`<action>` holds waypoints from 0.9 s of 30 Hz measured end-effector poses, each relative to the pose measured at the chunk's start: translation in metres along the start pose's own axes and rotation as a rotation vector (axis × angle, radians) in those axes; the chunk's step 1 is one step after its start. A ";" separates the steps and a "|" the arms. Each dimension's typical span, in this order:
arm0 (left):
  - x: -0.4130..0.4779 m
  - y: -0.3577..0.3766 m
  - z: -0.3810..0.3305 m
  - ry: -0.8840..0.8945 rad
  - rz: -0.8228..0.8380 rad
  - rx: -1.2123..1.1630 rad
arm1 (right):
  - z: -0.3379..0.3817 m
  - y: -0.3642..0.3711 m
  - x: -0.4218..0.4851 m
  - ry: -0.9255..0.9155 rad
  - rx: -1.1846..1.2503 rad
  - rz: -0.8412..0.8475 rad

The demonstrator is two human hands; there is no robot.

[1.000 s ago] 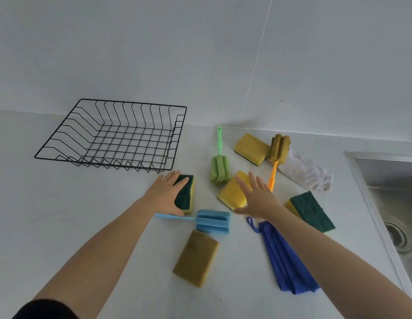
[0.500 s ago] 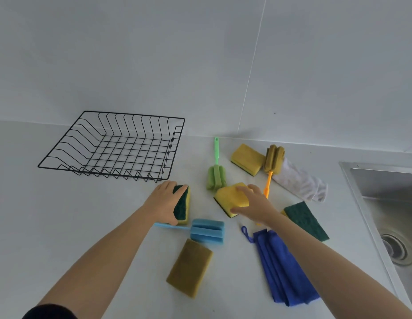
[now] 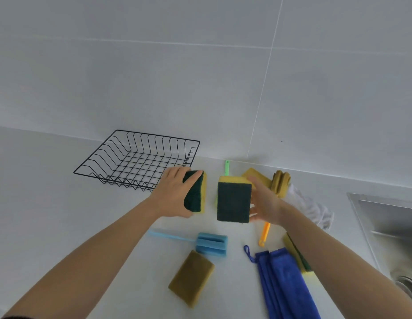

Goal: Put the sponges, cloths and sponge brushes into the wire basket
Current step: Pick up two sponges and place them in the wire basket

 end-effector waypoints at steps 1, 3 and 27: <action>-0.001 -0.006 0.001 0.003 -0.020 0.002 | 0.004 0.005 0.000 0.007 -0.005 0.026; -0.001 -0.017 0.002 0.019 -0.058 -0.004 | 0.011 0.015 0.001 0.039 -0.006 0.055; -0.031 0.001 0.255 0.021 -0.032 -0.059 | 0.132 0.210 0.123 -0.196 0.031 0.017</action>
Point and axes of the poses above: each hand's wrist, its own x-axis towards the middle knuckle, its own y-axis out of the palm, z = x × y, the point moved 7 cm from there along x, towards the middle knuckle, and after that the axes turned 9 degrees about y, right-handed, at the moved point
